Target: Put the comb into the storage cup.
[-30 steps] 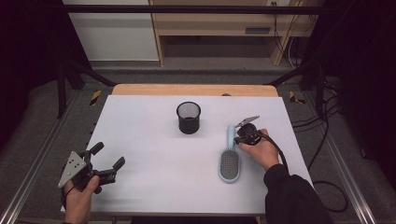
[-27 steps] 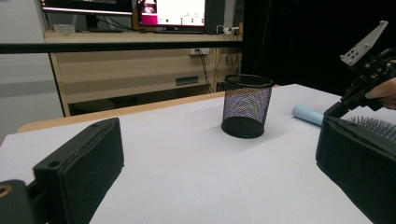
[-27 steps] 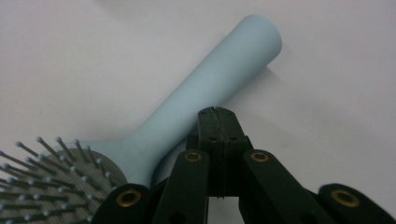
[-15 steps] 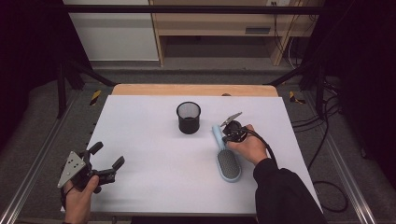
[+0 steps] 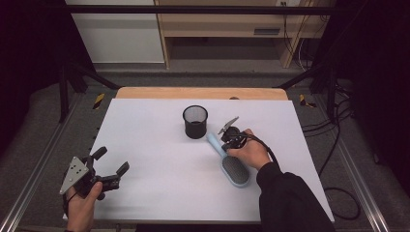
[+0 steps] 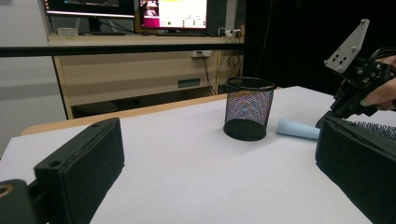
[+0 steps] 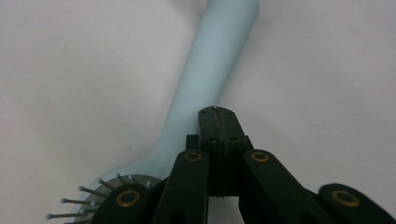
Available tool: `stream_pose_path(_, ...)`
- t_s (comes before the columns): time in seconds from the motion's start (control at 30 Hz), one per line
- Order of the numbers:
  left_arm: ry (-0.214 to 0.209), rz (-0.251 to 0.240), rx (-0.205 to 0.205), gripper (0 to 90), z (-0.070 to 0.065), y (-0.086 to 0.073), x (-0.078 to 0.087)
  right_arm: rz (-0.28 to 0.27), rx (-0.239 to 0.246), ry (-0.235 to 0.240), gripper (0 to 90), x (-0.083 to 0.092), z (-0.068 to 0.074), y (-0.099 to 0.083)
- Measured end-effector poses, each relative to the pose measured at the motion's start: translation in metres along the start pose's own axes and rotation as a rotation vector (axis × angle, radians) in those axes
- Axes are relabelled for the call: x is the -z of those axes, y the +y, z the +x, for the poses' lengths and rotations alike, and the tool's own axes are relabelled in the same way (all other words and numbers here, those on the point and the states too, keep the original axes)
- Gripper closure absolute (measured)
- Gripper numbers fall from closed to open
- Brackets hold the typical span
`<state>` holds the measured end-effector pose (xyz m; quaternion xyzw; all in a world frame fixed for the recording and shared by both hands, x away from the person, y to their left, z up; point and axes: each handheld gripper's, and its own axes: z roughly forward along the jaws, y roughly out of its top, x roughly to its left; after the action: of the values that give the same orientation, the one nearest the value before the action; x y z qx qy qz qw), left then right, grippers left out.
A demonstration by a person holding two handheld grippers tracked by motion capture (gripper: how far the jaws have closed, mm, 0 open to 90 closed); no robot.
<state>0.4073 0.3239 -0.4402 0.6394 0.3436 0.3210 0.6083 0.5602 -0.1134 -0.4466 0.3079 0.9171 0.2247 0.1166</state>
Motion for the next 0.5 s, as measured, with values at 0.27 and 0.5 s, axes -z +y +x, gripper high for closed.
stream_pose_path(0.27, 0.001, 0.001, -0.002, 1.2, 0.0, 0.0, 0.0, 0.035, 0.097, 0.044, 90.0, -0.002, 0.019, 0.011)
stream_pose_path(0.5, 0.001, 0.001, -0.002, 1.2, 0.0, 0.0, 0.0, 0.058, 0.179, 0.082, 90.0, -0.006, 0.046, 0.024)
